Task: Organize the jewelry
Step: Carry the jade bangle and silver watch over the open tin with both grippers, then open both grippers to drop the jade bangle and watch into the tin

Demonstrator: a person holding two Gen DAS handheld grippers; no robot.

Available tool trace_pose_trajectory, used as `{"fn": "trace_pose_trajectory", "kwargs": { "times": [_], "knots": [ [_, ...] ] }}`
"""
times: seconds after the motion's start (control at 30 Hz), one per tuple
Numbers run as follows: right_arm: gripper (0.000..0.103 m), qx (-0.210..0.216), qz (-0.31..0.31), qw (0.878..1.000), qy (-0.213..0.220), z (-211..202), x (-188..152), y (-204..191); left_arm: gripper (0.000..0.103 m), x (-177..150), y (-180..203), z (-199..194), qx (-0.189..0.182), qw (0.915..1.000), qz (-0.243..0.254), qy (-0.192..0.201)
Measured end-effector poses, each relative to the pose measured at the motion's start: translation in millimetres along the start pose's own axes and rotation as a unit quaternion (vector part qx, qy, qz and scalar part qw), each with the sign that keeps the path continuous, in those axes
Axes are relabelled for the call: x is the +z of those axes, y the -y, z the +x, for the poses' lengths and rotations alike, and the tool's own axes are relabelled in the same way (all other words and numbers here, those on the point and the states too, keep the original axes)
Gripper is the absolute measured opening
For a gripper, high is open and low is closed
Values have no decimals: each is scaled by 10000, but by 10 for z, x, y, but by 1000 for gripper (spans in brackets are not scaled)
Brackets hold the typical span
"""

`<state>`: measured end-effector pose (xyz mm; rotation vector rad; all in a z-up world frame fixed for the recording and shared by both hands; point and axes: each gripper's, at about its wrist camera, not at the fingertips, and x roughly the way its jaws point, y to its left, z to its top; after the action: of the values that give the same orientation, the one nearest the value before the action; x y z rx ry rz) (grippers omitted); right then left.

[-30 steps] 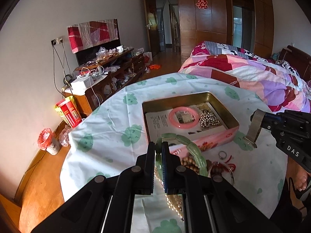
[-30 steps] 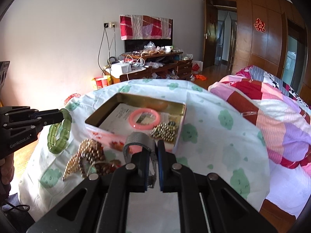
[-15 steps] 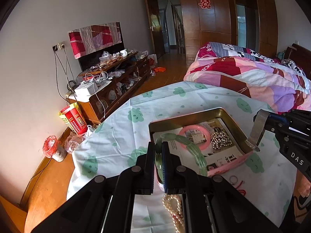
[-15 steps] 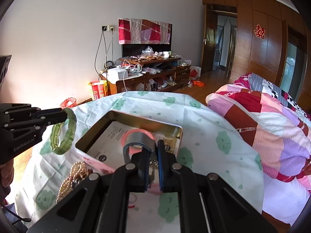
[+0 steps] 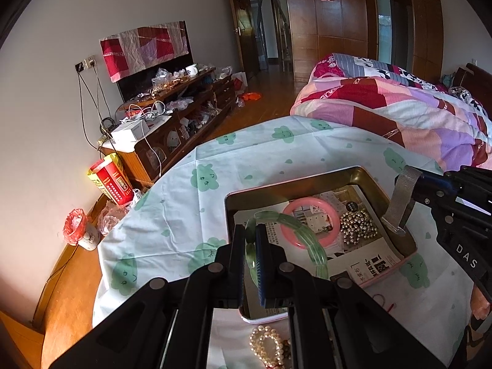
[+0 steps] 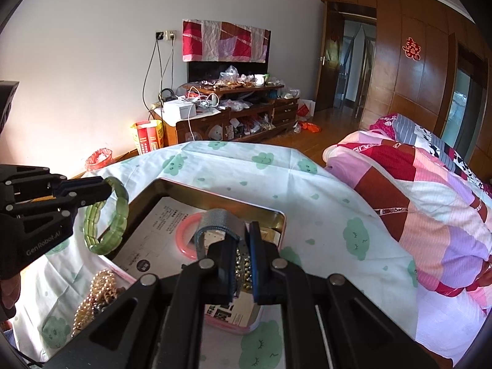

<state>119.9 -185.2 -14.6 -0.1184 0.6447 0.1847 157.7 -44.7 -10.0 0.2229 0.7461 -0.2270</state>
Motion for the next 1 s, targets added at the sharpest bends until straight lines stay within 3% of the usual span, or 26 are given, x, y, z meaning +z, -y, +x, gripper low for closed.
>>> {"fn": "trace_pose_trajectory", "kwargs": {
  "times": [1.0],
  "knots": [
    [10,-166,-2,9989,-442,422,-146,-14,7,-13,131,349,8,9995,186,-266]
  ]
}}
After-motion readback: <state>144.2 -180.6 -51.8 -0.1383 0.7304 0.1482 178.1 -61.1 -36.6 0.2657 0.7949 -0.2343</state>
